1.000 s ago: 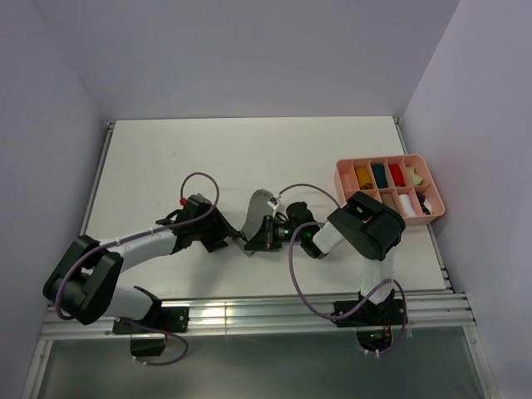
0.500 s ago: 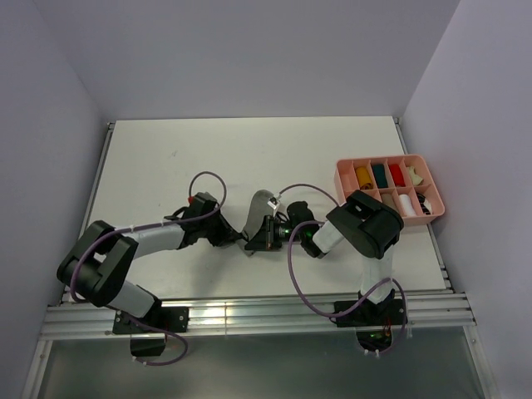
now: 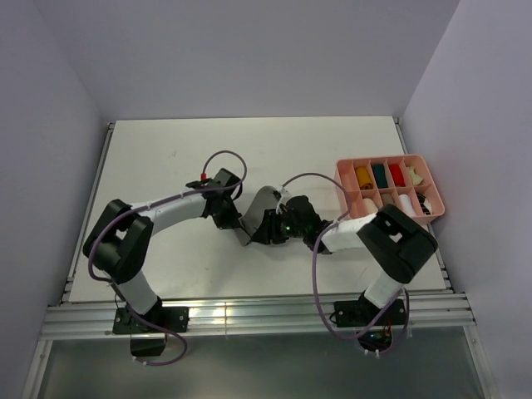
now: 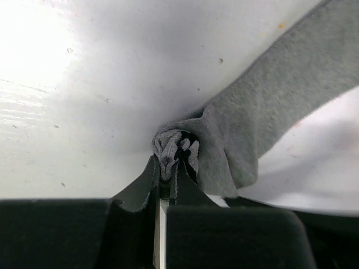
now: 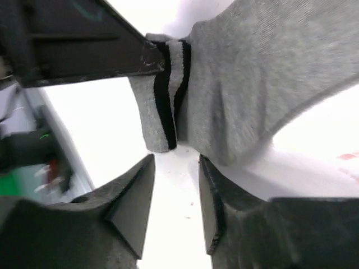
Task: Roll the socks
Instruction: Roll the sock at the center of the board.
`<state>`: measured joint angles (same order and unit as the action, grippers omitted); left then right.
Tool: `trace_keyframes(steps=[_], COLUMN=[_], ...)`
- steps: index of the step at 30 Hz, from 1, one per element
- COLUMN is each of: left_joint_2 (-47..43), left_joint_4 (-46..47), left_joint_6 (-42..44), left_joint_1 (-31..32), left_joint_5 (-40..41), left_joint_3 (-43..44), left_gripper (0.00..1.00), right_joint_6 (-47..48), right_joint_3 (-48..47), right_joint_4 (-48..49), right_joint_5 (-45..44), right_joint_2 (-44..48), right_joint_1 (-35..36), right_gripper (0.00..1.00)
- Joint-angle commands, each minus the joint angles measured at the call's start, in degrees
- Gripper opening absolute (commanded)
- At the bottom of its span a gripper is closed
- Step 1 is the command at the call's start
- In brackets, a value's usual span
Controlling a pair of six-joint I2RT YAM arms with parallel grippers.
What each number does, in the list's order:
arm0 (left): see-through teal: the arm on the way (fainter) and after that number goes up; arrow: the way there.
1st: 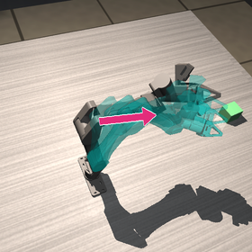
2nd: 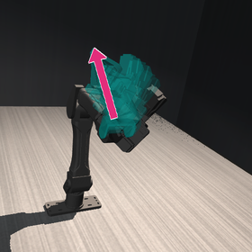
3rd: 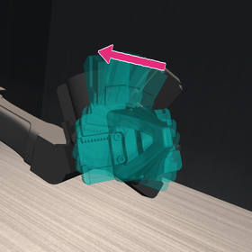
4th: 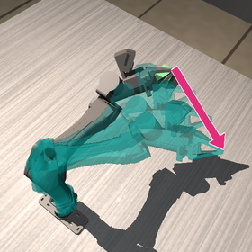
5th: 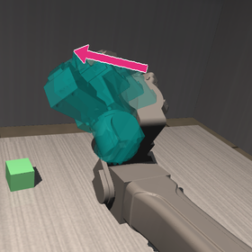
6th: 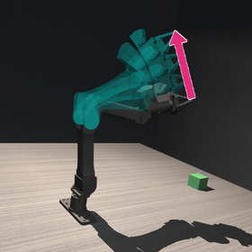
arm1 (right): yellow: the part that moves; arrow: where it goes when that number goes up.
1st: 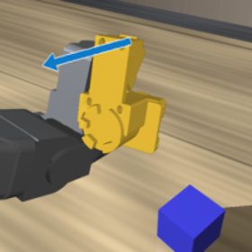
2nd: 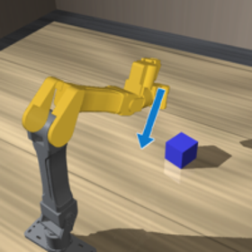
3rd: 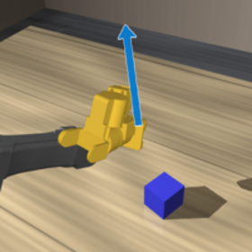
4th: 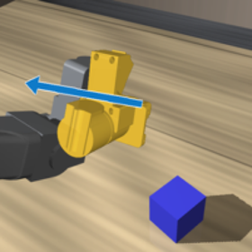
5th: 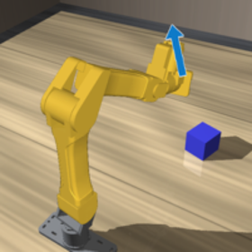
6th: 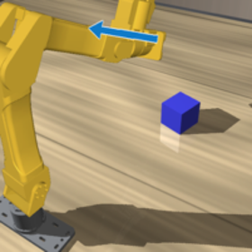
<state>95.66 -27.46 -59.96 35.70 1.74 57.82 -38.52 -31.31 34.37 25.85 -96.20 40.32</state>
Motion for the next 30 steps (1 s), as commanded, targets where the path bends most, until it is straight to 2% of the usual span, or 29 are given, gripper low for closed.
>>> trace_keyframes(steps=[1,7,14,18,26,30], left_joint_2=[4.4,10.5,15.3,17.0,17.6,17.4], left_joint_4=[-12.2,-16.4,-20.1,-21.6,-21.5,-20.2], left_joint_6=[3.4,4.9,8.2,9.3,9.7,9.8], left_joint_1=[1.9,3.4,3.4,3.4,3.4,3.3], left_joint_5=[7.6,6.9,6.1,5.8,4.5,2.9], left_joint_3=[5.5,9.9,14.9,16.4,16.6,15.9], left_gripper=[0.00,0.00,0.00,0.00,0.00,0.00], right_joint_6=[8.8,17.6,26.8,28.7,30.4,31.3], right_joint_3=[-3.4,-7.5,-13.2,-16.0,-18.9,-20.5], right_joint_4=[-10.7,-17.6,-18.0,-18.5,-18.5,-19.3], right_joint_5=[-15.4,-37.0,-53.2,-58.4,-60.6,-61.4], right_joint_2=[6.6,10.2,3.6,-1.8,-8.8,-12.2], right_joint_1=[3.1,13.8,25.1,28.1,29.4,30.1], right_gripper=[0.47,0.50,0.52,0.52,0.52,0.46])
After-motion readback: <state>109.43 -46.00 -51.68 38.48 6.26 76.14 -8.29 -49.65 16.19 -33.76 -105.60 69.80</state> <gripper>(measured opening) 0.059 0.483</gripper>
